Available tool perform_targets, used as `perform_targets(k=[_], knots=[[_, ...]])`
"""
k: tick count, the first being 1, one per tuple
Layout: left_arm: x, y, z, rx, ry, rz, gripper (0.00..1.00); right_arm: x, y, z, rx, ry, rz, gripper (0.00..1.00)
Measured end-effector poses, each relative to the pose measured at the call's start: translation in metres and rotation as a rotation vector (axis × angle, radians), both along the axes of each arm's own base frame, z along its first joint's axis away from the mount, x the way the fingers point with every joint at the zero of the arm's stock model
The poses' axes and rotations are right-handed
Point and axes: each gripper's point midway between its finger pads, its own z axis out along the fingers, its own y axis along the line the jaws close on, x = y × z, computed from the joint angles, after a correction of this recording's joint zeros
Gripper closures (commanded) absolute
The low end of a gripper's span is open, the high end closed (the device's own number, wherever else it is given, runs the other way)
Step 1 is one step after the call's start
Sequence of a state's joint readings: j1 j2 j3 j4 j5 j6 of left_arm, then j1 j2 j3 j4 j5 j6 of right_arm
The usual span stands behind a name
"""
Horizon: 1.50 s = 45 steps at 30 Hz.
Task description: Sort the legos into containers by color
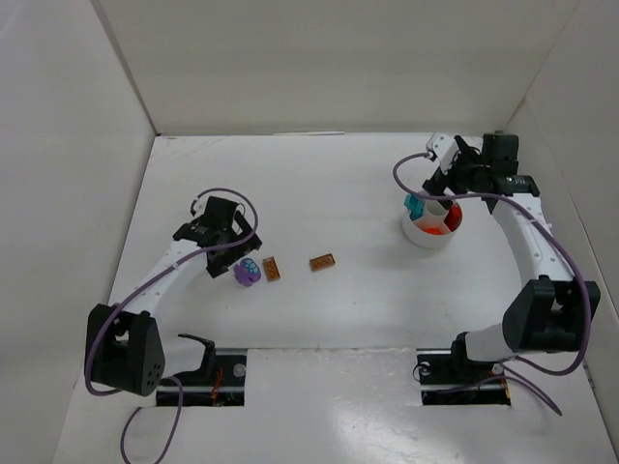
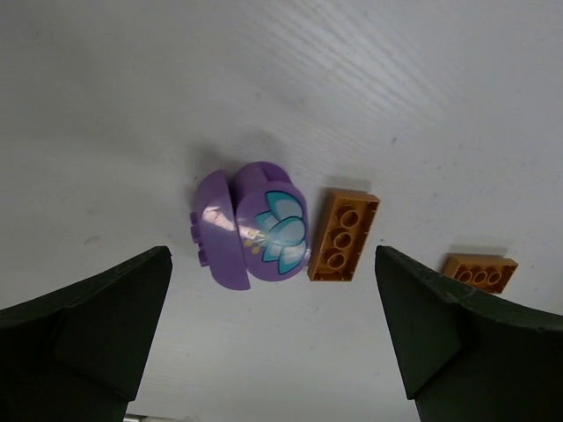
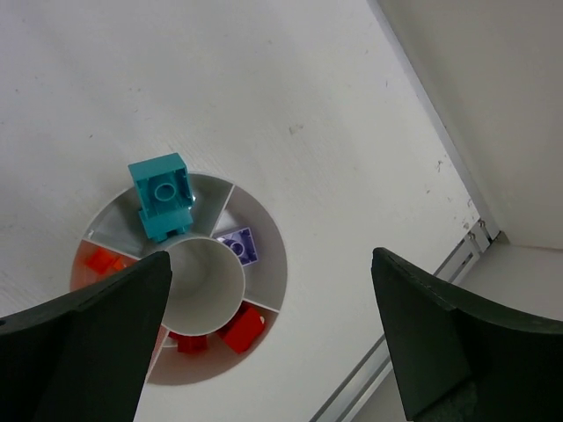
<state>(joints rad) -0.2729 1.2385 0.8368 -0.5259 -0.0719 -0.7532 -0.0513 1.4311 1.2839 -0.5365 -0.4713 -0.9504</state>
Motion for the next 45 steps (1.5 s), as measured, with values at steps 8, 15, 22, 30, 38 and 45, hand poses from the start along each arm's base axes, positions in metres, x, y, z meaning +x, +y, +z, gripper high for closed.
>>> perform_targets(k=[8,15,22,30,38,45], knots=[[-0.043,0.016,-0.022,-0.061,0.040,0.256,0.20,-0.002,-0.001,-0.005,0.021,0.010,-0.030,0.00],[-0.049,0.030,-0.030,-0.122,-0.030,0.467,0.28,-0.002,0.002,-0.005,0.041,0.015,-0.025,0.00],[-0.034,0.037,-0.048,-0.081,-0.013,0.539,0.37,0.000,0.003,-0.014,0.049,0.039,-0.023,0.00],[-0.018,0.034,-0.051,-0.070,-0.002,0.539,0.49,0.001,0.002,-0.017,0.044,0.047,-0.030,0.00],[-0.015,0.031,-0.050,-0.037,-0.032,0.515,0.49,0.002,0.001,-0.024,0.041,0.065,-0.034,0.00],[-0.008,0.026,-0.049,0.037,-0.079,0.458,0.54,0.003,-0.001,-0.026,0.035,0.070,-0.042,0.00]])
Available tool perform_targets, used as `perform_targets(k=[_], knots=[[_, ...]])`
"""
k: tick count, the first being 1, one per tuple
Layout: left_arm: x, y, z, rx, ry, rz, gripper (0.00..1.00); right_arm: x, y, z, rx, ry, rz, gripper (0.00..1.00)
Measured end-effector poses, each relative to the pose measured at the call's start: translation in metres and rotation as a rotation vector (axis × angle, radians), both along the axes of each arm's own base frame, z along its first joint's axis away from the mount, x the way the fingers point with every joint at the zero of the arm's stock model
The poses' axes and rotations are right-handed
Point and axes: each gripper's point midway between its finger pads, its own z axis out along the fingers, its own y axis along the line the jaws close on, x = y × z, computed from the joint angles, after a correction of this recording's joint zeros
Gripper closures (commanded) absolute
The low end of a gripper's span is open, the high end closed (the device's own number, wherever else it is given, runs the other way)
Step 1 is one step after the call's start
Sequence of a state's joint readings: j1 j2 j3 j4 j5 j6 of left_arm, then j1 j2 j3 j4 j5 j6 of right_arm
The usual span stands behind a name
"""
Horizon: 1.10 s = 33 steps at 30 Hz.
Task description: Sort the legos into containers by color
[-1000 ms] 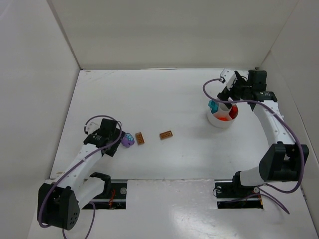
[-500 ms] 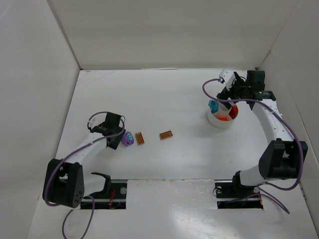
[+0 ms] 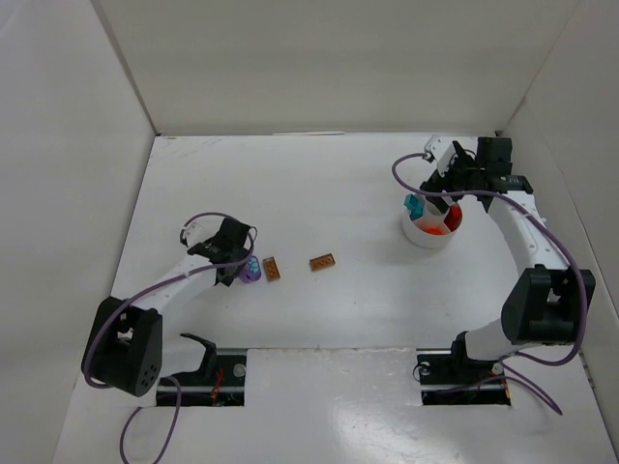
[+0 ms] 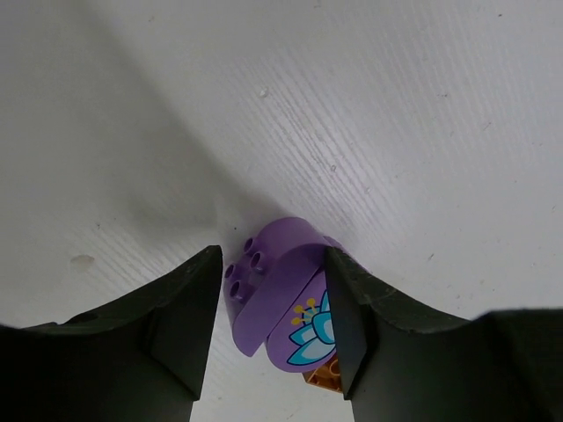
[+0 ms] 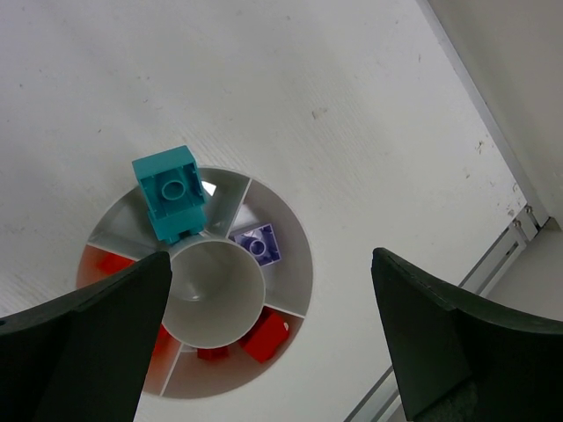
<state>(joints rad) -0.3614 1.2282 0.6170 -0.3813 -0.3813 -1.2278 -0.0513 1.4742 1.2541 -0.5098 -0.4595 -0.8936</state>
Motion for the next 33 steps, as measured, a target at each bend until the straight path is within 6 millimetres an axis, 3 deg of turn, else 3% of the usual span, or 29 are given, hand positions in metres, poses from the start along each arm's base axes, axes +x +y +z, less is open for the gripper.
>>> perform_targets(k=[4,9,20,21,26,33], knots=[[0.007,-0.003,0.001,0.033,-0.011,-0.022,0.64,0.000,-0.001,0.000,-0.006,0.001,-0.006,0.00],[0.013,-0.009,0.002,0.082,-0.031,-0.060,0.66,0.000,-0.002,-0.001,-0.007,0.003,-0.009,0.00],[0.015,-0.018,0.002,0.159,-0.041,-0.138,0.62,0.000,-0.002,-0.004,-0.008,0.013,-0.009,0.00],[0.015,-0.019,0.003,0.161,-0.043,-0.148,0.56,0.000,-0.002,-0.005,-0.008,0.015,-0.008,0.00],[0.012,-0.024,-0.001,0.149,-0.047,-0.198,0.51,0.000,-0.001,-0.006,-0.005,0.019,-0.004,0.00],[-0.005,-0.024,-0.018,0.161,0.042,-0.274,0.59,0.001,-0.001,-0.009,-0.007,0.023,0.001,0.00]])
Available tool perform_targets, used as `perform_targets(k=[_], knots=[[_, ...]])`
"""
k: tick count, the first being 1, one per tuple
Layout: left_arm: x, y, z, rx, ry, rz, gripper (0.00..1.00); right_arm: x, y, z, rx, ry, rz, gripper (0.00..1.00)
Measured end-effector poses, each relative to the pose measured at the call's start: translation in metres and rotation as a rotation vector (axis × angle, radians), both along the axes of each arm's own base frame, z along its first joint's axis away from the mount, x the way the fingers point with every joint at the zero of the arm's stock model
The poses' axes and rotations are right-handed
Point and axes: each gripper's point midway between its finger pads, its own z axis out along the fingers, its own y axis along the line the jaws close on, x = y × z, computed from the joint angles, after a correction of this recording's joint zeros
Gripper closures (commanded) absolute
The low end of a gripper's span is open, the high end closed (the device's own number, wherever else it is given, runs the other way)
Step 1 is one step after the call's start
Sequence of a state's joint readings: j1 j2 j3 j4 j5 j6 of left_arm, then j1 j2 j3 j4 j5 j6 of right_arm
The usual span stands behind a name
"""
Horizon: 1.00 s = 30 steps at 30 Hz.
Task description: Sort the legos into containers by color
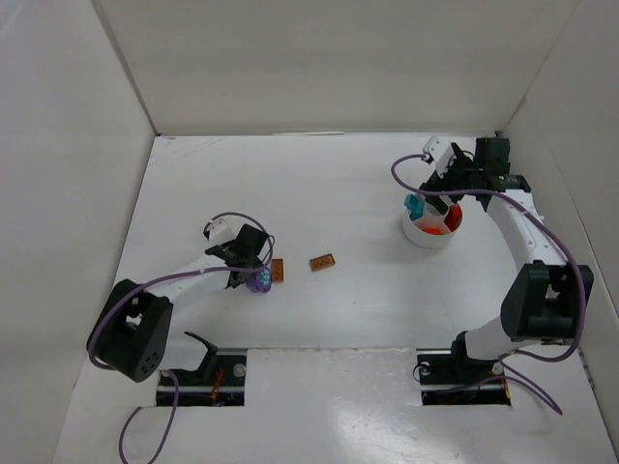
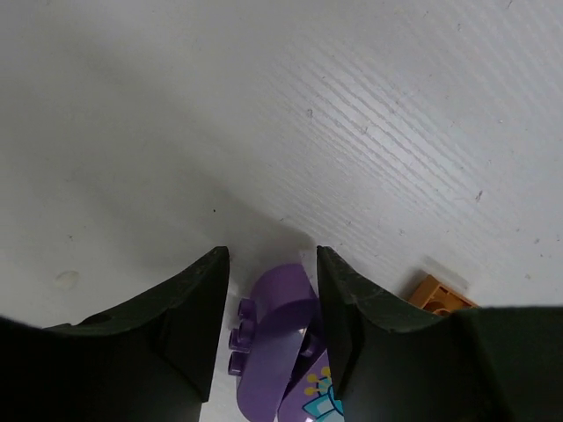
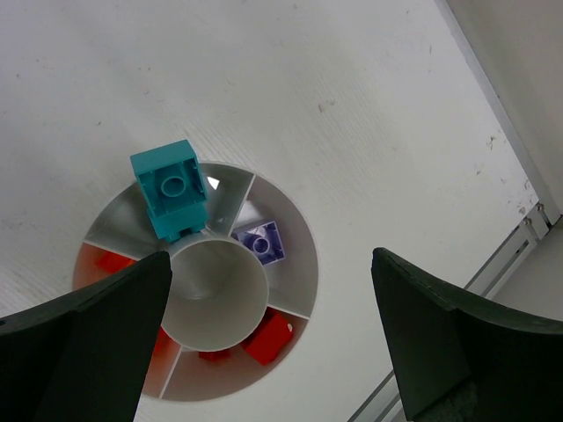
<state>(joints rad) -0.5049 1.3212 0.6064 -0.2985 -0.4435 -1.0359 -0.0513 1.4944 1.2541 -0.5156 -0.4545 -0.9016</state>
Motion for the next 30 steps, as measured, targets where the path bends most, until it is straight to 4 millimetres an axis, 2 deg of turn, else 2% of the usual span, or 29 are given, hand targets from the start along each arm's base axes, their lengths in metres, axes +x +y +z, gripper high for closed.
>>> perform_targets(k=[5,12,16,22,25,30], knots=[[-0.003,0.003,-0.002,0.022,0.017,-0.013,0.73,0.000,0.000,0.000,0.000,0.000,0.001,0.00],[-0.011,0.000,-0.002,-0.001,0.044,-0.026,0.81,0.000,0.000,0.000,0.001,0.000,0.000,0.00],[-0.021,-0.004,0.000,-0.047,0.060,-0.037,0.99,0.000,0.001,0.000,0.004,0.000,0.004,0.00],[-0.020,-0.010,0.024,-0.115,-0.015,-0.052,1.00,-0.001,0.006,0.000,0.011,-0.001,0.020,0.00],[-0.018,-0.013,0.037,-0.140,-0.061,-0.071,1.00,-0.002,0.018,0.001,0.008,-0.002,0.047,0.00],[-0.016,-0.017,0.068,-0.166,-0.163,-0.139,1.00,-0.010,0.060,0.005,0.007,-0.014,0.150,0.00]])
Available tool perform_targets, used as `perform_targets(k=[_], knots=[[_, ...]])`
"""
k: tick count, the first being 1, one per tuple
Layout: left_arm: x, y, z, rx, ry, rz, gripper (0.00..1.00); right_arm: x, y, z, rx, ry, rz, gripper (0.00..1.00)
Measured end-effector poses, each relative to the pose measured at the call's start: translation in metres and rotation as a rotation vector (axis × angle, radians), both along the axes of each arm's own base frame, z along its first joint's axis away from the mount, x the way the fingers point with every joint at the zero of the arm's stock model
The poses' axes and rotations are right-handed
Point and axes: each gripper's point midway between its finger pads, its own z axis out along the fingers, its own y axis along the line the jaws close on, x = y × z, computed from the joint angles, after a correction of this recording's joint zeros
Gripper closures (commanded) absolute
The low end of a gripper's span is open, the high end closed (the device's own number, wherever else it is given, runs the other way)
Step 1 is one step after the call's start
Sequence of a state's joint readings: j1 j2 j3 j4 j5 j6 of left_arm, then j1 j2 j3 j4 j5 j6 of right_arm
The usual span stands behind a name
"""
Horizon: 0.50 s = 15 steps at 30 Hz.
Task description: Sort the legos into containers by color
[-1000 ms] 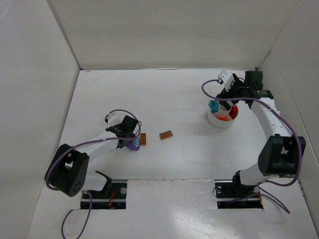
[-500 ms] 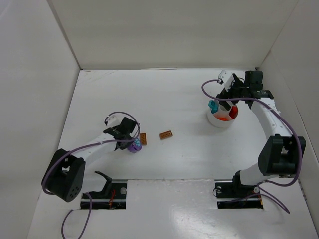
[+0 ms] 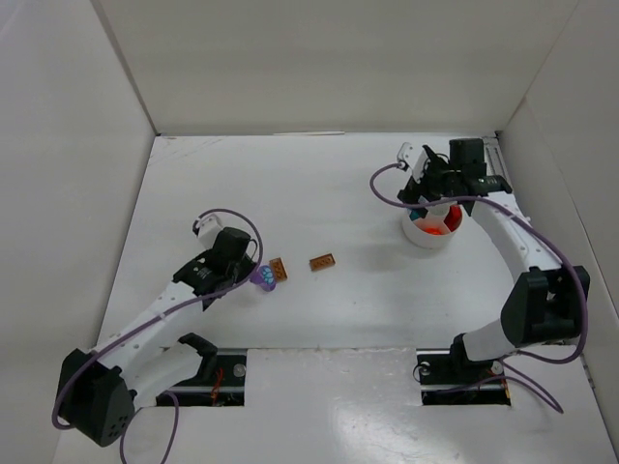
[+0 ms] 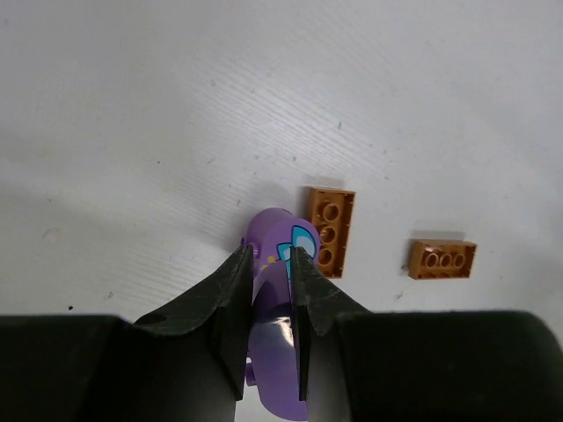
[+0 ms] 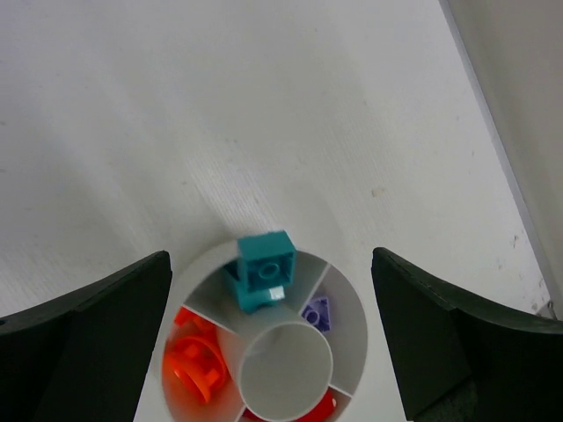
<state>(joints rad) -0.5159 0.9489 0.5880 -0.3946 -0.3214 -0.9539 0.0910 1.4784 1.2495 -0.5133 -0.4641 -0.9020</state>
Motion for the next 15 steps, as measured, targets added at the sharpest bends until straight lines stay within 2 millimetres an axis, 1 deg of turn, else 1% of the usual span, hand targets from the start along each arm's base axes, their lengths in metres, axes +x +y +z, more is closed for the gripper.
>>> perform_targets(k=[2,4,6,7,8,10,12,13,15], knots=[[0.002,0.000,0.014,-0.001,-0.040,-0.021,1.00,-0.006,0.018,0.004,0.013,-0.010,0.051,0.00],[0.008,-0.001,0.033,-0.003,-0.091,-0.036,1.00,-0.013,0.039,0.007,0.034,-0.021,0.110,0.00],[0.015,-0.002,0.056,-0.003,-0.148,-0.039,1.00,-0.022,0.065,0.006,0.036,-0.022,0.175,0.00],[0.019,-0.001,0.069,-0.001,-0.180,-0.033,1.00,-0.028,0.085,0.004,0.034,-0.019,0.226,0.00],[0.023,0.001,0.082,0.000,-0.213,-0.025,1.00,-0.038,0.111,-0.001,0.029,-0.013,0.291,0.00],[0.030,0.003,0.107,0.000,-0.275,-0.005,1.00,-0.058,0.156,-0.016,0.016,0.017,0.400,0.00],[0.035,0.007,0.129,-0.001,-0.331,0.015,1.00,-0.081,0.193,-0.037,0.000,0.067,0.492,0.00],[0.035,0.009,0.137,-0.001,-0.353,0.022,1.00,-0.090,0.203,-0.046,-0.009,0.092,0.516,0.00],[0.035,0.012,0.148,-0.005,-0.387,0.032,1.00,-0.098,0.212,-0.054,-0.013,0.120,0.525,0.00]])
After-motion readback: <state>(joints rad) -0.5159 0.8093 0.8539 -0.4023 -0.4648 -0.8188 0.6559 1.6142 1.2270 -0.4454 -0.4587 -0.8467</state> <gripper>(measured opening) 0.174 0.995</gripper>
